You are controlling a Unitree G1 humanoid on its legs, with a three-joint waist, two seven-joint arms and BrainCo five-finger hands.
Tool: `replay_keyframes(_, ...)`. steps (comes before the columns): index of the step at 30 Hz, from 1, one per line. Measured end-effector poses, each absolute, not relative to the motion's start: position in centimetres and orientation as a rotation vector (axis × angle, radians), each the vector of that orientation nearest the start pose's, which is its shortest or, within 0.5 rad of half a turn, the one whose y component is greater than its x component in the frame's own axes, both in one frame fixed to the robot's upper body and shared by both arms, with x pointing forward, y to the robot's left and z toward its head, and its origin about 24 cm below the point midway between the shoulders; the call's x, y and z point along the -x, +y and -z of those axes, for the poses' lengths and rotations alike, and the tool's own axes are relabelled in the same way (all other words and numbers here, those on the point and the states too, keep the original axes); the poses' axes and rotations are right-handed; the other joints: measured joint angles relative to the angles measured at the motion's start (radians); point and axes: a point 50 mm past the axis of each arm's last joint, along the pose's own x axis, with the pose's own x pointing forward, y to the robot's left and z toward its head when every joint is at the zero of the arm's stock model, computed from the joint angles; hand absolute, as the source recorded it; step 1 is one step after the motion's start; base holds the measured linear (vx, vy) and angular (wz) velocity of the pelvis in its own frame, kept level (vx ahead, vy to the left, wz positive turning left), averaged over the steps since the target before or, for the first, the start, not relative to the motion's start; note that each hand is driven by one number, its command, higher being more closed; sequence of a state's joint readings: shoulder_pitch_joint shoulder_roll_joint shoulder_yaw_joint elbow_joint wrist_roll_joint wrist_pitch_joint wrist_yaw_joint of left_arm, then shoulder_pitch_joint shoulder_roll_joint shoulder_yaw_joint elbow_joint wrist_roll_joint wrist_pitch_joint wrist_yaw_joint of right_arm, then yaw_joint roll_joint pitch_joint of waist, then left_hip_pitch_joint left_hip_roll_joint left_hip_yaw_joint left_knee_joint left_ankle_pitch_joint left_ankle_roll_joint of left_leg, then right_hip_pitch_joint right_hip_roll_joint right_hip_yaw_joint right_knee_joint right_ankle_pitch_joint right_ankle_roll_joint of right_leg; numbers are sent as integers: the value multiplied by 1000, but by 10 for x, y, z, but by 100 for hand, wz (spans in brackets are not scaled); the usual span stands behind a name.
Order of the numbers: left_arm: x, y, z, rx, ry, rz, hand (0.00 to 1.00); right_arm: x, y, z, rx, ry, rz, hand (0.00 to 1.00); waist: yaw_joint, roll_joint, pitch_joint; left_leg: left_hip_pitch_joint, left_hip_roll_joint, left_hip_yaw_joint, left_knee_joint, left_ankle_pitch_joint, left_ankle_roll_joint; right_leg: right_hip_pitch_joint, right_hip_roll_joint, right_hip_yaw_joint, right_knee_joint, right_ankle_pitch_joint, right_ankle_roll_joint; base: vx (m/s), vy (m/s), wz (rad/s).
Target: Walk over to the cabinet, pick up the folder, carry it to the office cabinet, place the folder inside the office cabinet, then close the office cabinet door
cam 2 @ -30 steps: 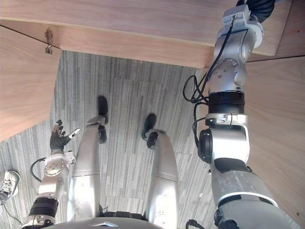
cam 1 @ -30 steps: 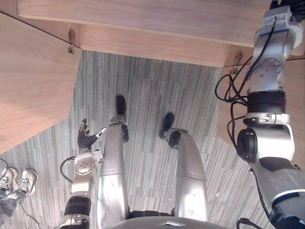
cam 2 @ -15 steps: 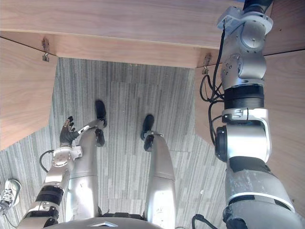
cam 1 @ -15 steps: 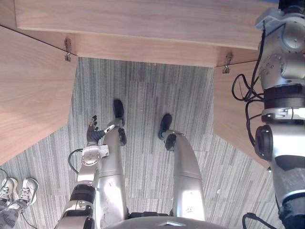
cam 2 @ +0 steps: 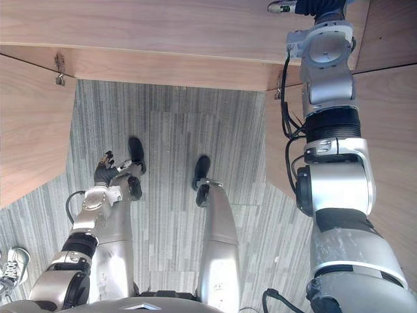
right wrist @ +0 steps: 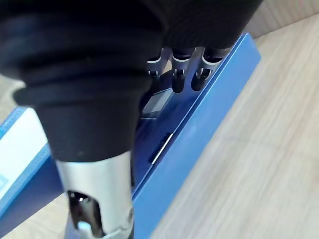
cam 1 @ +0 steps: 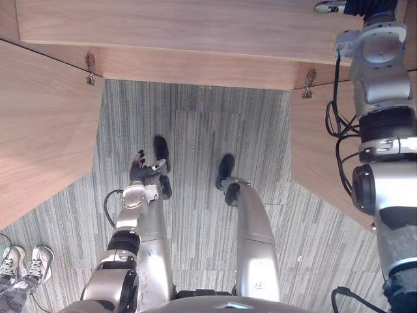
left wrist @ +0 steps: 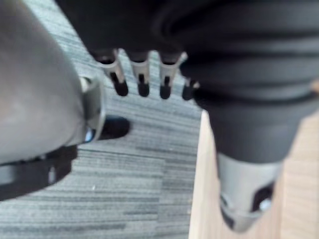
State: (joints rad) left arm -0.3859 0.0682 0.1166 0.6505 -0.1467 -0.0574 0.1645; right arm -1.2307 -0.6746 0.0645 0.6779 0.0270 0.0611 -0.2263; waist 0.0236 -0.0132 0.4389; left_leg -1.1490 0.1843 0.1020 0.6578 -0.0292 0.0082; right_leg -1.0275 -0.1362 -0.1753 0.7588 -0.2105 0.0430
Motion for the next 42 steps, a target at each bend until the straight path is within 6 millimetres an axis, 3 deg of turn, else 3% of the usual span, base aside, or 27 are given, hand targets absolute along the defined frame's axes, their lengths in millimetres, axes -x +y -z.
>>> replay_keyframes(9,-311,175,-6,97,202,-223,0,-344,-257,-322,505,-681,494,0,0,0,0,0,2,2,4,-9,9,0,1,4,-6,-1,1,4,0,0)
replay_keyframes(15,-299,179,1,57,206,-225,0,-323,-264,-290,597,-700,531,0,7,0,0,0,2,-2,3,-9,8,0,2,3,-4,-2,0,0,0,0)
replay_keyframes(19,-297,180,0,44,196,-225,0,-315,-262,-273,563,-699,532,0,9,0,0,0,2,-2,4,-9,8,-2,1,3,2,-5,-1,0,0,0)
replay_keyframes(37,-294,177,-7,-9,152,-226,0,-322,-207,-204,282,-611,466,0,27,0,0,13,0,-7,6,-2,-2,-14,-4,8,57,-33,-12,6,-12,1)
replay_keyframes(42,-289,169,0,-26,172,-199,0,-301,-176,-148,214,-493,353,0,24,-1,0,97,4,-7,8,-33,-17,74,-2,4,52,-56,-12,5,-18,2)
